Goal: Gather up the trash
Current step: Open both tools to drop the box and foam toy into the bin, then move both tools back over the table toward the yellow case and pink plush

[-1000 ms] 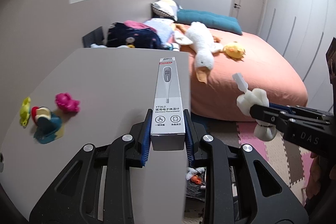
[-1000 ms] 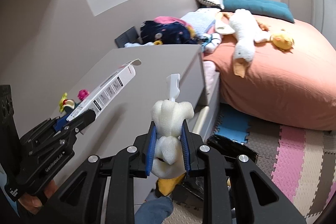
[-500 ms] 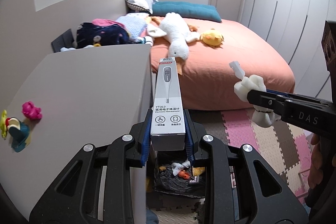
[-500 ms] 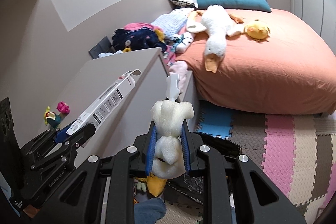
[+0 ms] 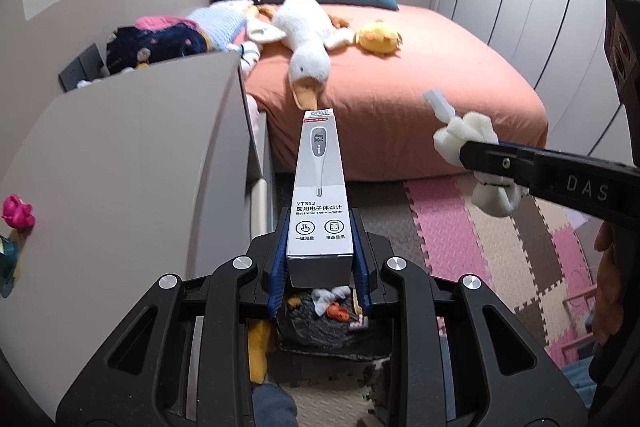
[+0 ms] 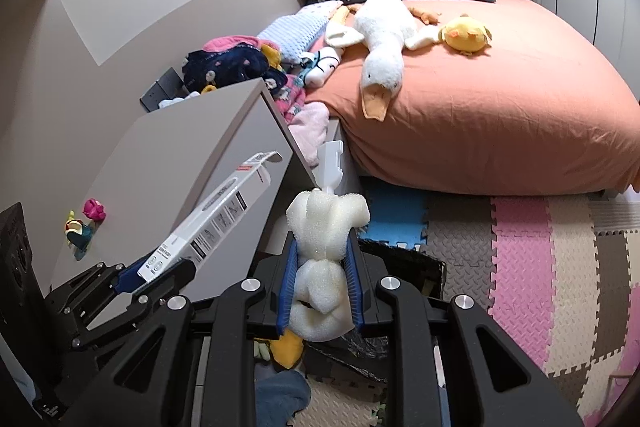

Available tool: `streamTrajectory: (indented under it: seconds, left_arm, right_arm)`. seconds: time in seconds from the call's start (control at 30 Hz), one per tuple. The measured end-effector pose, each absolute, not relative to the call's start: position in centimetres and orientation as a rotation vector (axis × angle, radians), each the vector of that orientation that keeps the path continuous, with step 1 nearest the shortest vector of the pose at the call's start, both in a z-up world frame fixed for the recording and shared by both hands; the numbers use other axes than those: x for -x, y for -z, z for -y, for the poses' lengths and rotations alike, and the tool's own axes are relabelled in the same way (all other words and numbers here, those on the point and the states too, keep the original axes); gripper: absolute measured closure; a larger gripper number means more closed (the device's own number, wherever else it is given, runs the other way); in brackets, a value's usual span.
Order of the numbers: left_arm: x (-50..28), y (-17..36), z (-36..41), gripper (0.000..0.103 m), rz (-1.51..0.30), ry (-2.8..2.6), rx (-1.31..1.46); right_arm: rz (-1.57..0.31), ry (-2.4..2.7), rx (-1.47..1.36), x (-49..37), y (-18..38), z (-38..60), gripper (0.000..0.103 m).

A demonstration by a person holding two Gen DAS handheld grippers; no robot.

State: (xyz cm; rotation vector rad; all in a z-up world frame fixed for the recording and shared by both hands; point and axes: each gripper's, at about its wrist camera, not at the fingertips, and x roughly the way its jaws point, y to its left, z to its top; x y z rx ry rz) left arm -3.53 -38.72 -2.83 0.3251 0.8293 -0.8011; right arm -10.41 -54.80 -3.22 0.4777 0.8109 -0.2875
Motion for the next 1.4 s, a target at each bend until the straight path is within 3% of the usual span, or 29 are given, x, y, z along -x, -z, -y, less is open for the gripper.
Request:
streamTrajectory:
  seconds: [0.07,0.13,0.17,0.83,1.4]
  left_arm:
    - [3.4,3.9,39.3,0.070,-0.878,0.814,-0.366]
    - [3.4,4.5,39.5,0.014,-0.871,0.776,-0.408]
    - [3.5,4.5,39.4,0.009,-0.847,0.758,-0.417]
    - [1.4,3.2,35.2,0.008,-0.826,0.667,-0.367]
    - [-1.6,1.7,25.9,0.008,-0.806,0.493,-0.266]
  right_arm:
    - [-0.841,0.289,-0.472,9.9,3.7,54.9,0.068]
    - [-0.857,0.315,-0.473,9.5,4.2,55.1,0.041]
    - [-0.854,0.334,-0.473,9.5,4.2,55.2,0.039]
    - [-0.863,0.296,-0.433,6.8,4.0,52.8,0.035]
    - [-0.852,0.150,-0.375,1.9,3.0,45.3,0.035]
